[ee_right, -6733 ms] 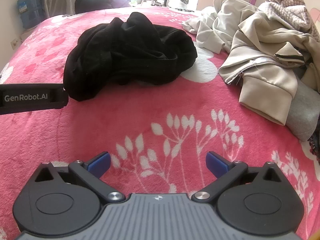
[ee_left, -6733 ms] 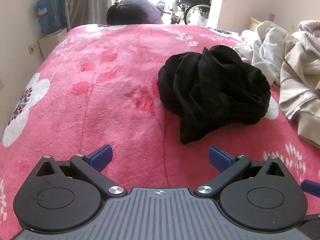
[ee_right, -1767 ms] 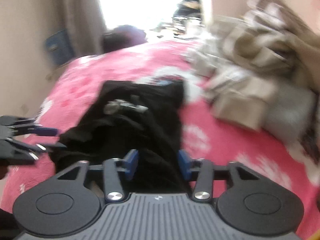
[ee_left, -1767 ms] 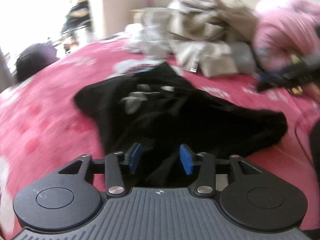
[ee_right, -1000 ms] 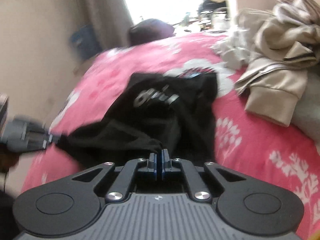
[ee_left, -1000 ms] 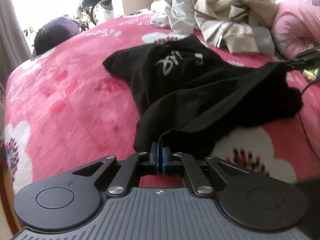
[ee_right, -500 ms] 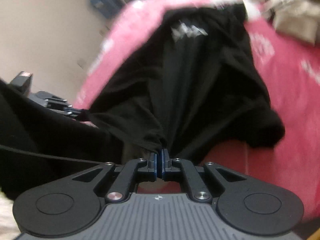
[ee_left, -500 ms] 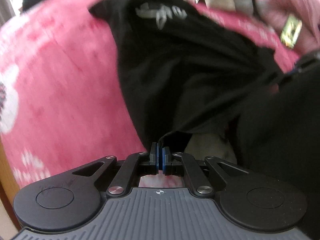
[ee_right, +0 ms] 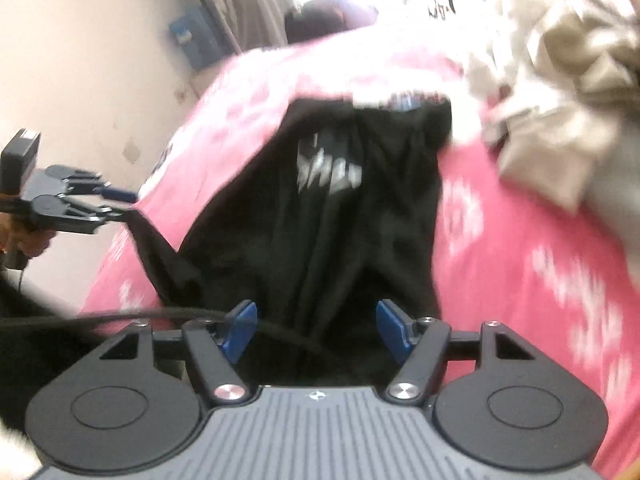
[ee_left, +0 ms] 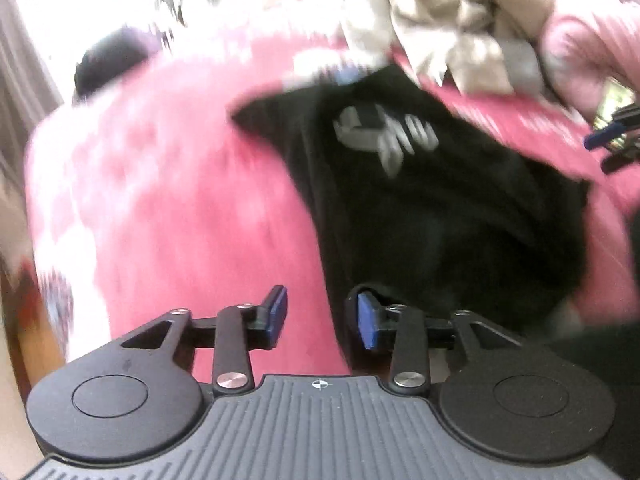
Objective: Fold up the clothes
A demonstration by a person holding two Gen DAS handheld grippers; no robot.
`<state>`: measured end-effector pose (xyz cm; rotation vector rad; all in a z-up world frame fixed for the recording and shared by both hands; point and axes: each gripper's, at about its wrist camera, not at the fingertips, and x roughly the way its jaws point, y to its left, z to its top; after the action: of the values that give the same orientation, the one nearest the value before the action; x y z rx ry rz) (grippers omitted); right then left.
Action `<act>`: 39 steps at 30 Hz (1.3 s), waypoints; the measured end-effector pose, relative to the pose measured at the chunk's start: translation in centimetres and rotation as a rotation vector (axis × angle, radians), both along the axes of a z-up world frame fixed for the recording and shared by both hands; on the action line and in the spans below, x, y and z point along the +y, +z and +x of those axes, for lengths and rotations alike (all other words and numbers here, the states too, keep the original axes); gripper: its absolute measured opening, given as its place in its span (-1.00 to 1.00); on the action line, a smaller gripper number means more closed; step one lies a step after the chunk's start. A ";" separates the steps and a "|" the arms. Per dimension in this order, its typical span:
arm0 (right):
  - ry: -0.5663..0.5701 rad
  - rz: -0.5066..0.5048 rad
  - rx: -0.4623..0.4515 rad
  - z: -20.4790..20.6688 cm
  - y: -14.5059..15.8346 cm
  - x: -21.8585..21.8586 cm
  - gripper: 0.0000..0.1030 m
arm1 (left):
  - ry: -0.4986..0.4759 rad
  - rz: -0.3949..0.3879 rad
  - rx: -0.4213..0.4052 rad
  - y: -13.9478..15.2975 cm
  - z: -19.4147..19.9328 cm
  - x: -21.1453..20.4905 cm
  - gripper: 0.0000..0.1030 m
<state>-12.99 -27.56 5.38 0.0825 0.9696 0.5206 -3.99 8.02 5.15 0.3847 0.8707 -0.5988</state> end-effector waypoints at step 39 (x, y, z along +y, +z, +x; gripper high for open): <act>-0.060 0.122 0.170 3.6 -5.1 2.8 -0.38 | -0.178 0.104 0.119 -8.1 2.2 -8.1 -0.55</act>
<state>-9.40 -24.74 0.31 0.2677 1.0968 0.5229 -1.80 -0.10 -2.93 0.5289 0.9907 -0.7480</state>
